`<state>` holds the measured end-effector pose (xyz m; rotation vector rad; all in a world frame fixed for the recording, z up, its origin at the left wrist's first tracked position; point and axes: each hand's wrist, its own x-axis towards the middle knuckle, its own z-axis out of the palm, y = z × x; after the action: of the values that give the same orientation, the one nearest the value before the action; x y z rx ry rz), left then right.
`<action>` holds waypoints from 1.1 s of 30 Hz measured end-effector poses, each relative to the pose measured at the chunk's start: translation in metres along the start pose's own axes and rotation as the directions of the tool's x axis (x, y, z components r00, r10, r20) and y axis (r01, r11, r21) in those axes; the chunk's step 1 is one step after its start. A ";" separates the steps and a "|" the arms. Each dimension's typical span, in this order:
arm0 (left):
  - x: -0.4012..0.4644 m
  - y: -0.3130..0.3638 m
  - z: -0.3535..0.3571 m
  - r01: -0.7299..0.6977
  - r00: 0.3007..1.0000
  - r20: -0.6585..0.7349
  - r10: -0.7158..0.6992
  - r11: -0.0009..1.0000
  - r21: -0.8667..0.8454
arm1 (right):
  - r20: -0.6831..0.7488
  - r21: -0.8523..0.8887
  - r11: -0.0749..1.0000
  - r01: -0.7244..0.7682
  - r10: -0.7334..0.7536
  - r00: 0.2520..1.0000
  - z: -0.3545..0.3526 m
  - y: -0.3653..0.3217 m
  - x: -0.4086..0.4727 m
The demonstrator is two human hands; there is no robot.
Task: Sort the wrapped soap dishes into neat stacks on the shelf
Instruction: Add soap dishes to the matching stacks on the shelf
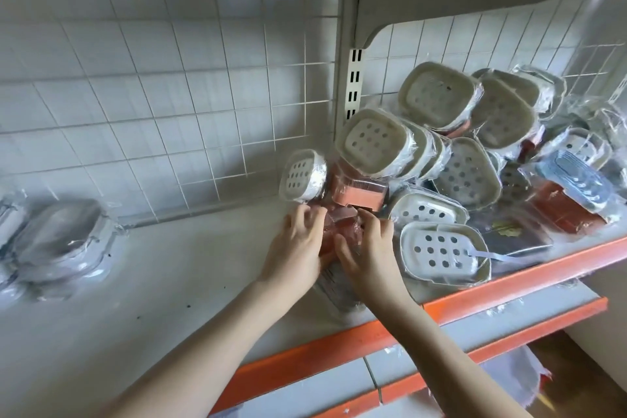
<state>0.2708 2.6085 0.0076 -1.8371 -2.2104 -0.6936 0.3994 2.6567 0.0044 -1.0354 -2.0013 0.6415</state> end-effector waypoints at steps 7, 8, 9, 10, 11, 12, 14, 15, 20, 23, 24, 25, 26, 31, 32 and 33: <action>-0.019 -0.009 -0.018 -0.020 0.989 -0.145 0.024 0.999 0.026 | 0.094 -0.408 0.911 0.065 -0.029 0.995 0.011 0.001 -0.027; -0.022 -0.012 -0.020 -0.001 0.988 -0.157 0.008 0.999 0.041 | 0.117 -0.443 0.892 0.086 -0.038 0.992 0.011 0.003 -0.029; -0.025 -0.016 -0.022 0.023 0.986 -0.166 -0.013 0.998 0.057 | 0.133 -0.470 0.877 0.097 -0.038 0.990 0.011 0.005 -0.029; -0.029 -0.019 -0.024 0.048 0.984 -0.175 -0.035 0.996 0.071 | 0.161 -0.493 0.865 0.096 -0.018 0.987 0.011 0.007 -0.030; -0.033 -0.021 -0.025 0.073 0.981 -0.185 -0.057 0.994 0.079 | 0.173 -0.512 0.854 0.094 -0.005 0.985 0.012 0.008 -0.030; -0.037 -0.024 -0.027 0.098 0.977 -0.196 -0.081 0.992 0.078 | 0.169 -0.525 0.846 0.093 -0.003 0.986 0.013 0.008 -0.030; -0.046 -0.029 -0.030 0.144 0.968 -0.218 -0.128 0.988 0.058 | 0.166 -0.535 0.840 0.086 0.005 0.986 0.014 0.008 -0.030; -0.051 -0.032 -0.031 0.159 0.963 -0.226 -0.145 0.986 0.047 | 0.171 -0.539 0.838 0.086 0.009 0.985 0.015 0.008 -0.030; -0.077 -0.043 -0.035 0.184 0.957 -0.231 -0.177 0.983 0.007 | 0.098 -0.540 0.835 0.106 -0.063 0.993 0.016 0.009 -0.031; -0.090 -0.048 -0.035 0.186 0.960 -0.214 -0.181 0.983 0.002 | 0.093 -0.523 0.846 0.105 -0.066 0.993 0.017 0.009 -0.032; -0.094 -0.050 -0.034 0.181 0.963 -0.202 -0.179 0.983 -0.012 | 0.095 -0.519 0.849 0.103 -0.063 0.993 0.018 0.009 -0.033; -0.097 -0.052 -0.033 0.175 0.966 -0.185 -0.179 0.984 -0.035 | 0.097 -0.516 0.851 0.100 -0.058 0.994 0.018 0.009 -0.033; -0.100 -0.054 -0.032 0.175 0.970 -0.161 -0.184 0.982 -0.069 | 0.097 -0.512 0.853 0.101 -0.059 0.994 0.018 0.010 -0.033; -0.105 -0.045 -0.036 0.253 0.959 -0.037 -0.283 0.905 -0.343 | 0.107 -0.507 0.853 0.125 -0.082 0.991 0.018 0.013 -0.035; -0.102 -0.041 -0.039 0.281 0.947 -0.040 -0.320 0.879 -0.386 | 0.110 -0.507 0.853 0.127 -0.082 0.991 0.018 0.013 -0.035; -0.098 -0.037 -0.041 0.319 0.929 -0.048 -0.367 0.858 -0.403 | 0.115 -0.507 0.852 0.126 -0.078 0.990 0.018 0.014 -0.036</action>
<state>0.2504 2.4993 -0.0071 -1.4930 -2.4794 -1.3666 0.4036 2.6327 -0.0304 -1.2070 -2.3580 0.0836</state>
